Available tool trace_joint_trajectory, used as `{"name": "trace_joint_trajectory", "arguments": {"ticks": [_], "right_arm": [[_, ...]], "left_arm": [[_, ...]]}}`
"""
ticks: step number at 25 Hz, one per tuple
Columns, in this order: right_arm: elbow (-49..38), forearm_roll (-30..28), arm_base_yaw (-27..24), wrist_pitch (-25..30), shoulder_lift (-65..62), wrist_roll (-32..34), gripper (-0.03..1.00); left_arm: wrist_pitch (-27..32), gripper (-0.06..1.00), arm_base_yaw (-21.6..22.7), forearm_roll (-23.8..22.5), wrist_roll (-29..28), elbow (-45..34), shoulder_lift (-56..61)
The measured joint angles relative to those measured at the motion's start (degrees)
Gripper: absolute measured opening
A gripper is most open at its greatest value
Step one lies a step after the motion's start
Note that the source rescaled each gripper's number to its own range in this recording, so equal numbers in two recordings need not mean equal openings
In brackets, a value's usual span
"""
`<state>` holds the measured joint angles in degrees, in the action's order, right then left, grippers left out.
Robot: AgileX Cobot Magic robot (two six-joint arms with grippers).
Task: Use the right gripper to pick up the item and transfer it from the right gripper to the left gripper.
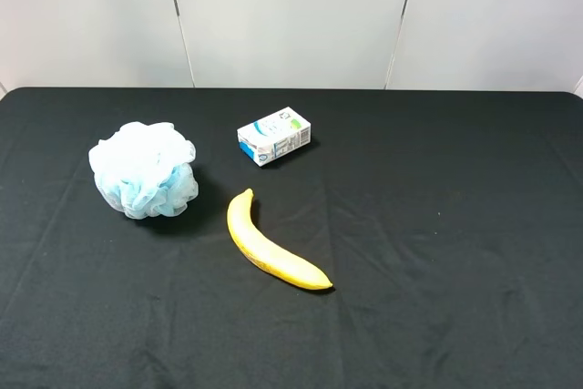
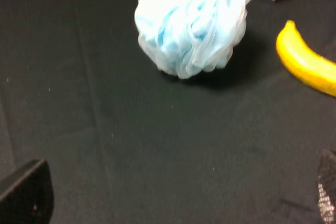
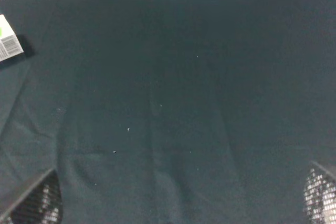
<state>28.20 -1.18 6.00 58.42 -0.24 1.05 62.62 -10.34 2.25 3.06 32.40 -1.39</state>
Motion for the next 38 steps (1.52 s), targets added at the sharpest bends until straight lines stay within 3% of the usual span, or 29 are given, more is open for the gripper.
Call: {"name": "trace_joint_trajectory", "arguments": {"ticks": [21, 24, 30, 38], "right_arm": [[0.0, 0.12, -0.97, 0.0, 0.0, 0.0, 1.0], [0.0, 0.19, -3.87, -0.01, 0.0, 0.0, 1.0], [0.0, 0.19, -5.47, -0.01, 0.0, 0.0, 1.0], [0.0, 0.19, -5.54, -0.01, 0.0, 0.0, 1.0]], "left_arm": [[-1.73, 0.96, 0.07, -0.01, 0.0, -4.01, 1.76], [-1.73, 0.96, 1.95, 0.05, 0.0, -4.01, 1.76], [-1.73, 0.96, 10.12, 0.05, 0.0, -4.01, 1.76], [-1.73, 0.96, 10.56, 0.05, 0.0, -4.01, 1.76]]}}
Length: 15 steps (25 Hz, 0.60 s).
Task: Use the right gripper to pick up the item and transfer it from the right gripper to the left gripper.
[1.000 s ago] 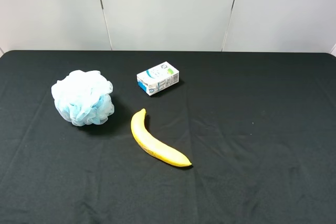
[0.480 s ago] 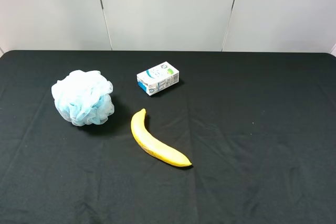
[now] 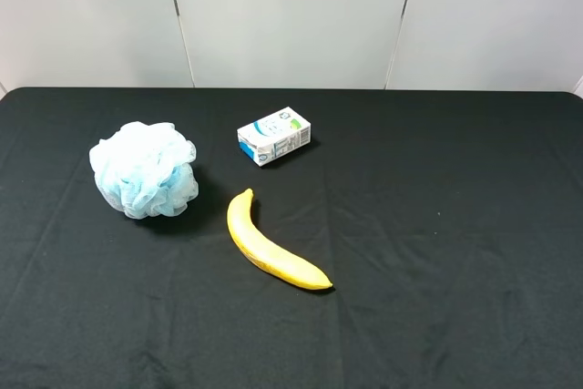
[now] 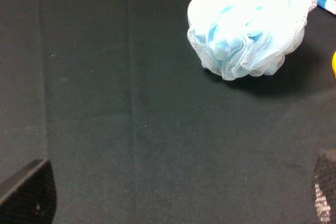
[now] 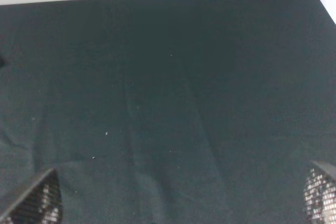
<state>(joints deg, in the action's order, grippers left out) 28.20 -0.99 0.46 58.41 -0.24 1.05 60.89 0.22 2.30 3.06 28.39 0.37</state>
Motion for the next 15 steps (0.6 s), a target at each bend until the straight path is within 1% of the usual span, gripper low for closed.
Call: {"name": "trace_joint_trajectory", "arguments": {"ticks": [15], "right_arm": [[0.0, 0.0, 0.0, 0.0, 0.0, 0.0, 1.0]], "left_arm": [[0.0, 0.96, 0.0, 0.0, 0.0, 0.0, 0.0]]}}
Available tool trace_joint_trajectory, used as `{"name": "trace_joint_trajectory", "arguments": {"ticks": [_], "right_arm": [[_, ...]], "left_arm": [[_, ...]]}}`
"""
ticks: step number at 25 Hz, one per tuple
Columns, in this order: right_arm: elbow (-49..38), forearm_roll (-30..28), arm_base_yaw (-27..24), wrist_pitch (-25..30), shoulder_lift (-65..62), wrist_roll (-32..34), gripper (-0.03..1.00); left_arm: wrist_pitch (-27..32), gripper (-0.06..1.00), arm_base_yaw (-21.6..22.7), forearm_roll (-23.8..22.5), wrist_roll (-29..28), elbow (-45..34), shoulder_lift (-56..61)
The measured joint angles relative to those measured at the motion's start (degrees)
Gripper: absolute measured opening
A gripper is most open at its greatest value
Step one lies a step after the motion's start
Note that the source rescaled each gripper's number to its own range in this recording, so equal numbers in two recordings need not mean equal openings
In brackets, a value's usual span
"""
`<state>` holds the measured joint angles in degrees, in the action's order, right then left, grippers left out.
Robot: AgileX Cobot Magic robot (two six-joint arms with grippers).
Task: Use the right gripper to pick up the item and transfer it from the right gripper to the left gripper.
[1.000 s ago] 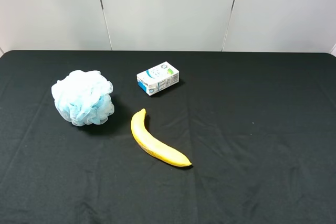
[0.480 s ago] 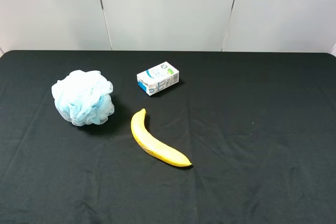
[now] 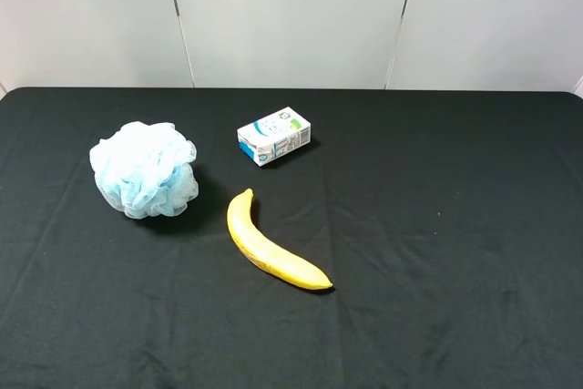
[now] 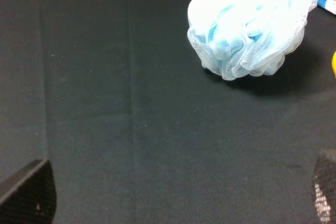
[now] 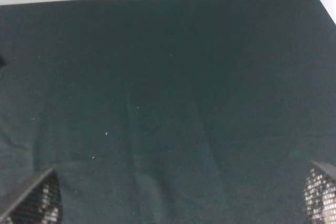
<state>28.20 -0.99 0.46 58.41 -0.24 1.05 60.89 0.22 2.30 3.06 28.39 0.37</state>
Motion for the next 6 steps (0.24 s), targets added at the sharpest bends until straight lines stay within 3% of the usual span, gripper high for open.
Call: {"name": "trace_joint_trajectory", "arguments": {"ticks": [6], "right_arm": [[0.0, 0.0, 0.0, 0.0, 0.0, 0.0, 1.0]], "left_arm": [[0.0, 0.96, 0.06, 0.0, 0.0, 0.0, 0.0]]}}
